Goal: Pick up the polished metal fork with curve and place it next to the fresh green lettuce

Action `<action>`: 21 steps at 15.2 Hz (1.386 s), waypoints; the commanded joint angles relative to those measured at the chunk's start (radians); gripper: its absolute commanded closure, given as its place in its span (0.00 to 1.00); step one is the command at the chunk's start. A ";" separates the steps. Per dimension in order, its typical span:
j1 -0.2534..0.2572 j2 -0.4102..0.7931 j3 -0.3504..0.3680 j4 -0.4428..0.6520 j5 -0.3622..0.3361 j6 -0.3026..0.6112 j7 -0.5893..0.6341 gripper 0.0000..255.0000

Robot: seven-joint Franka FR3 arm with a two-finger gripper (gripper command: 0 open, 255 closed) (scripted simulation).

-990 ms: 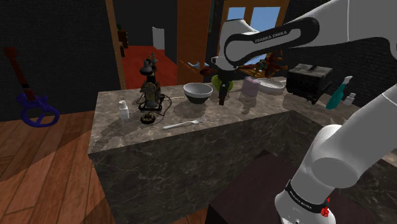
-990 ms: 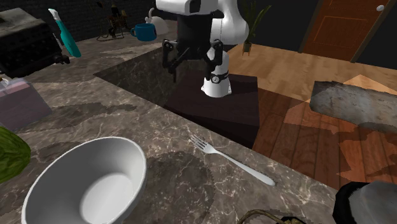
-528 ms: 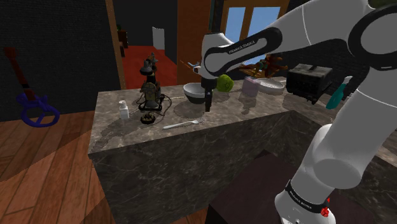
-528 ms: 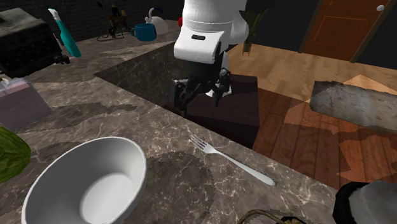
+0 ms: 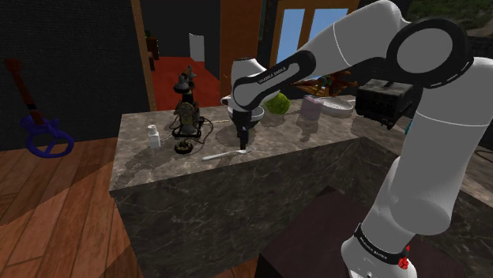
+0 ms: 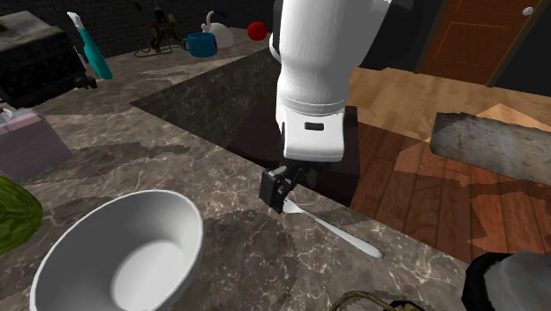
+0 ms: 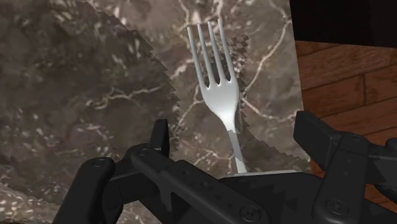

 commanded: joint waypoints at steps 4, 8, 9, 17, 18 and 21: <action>-0.001 0.036 0.000 -0.027 0.001 0.064 -0.004 0.00; -0.002 0.048 0.000 -0.035 0.001 0.083 -0.005 0.00; -0.002 0.048 0.000 -0.035 0.001 0.083 -0.005 0.00; -0.002 0.047 0.000 -0.036 0.001 0.083 -0.005 1.00; 0.000 0.045 0.001 -0.038 0.001 0.083 -0.003 1.00; 0.000 0.046 0.001 -0.038 0.001 0.084 -0.002 1.00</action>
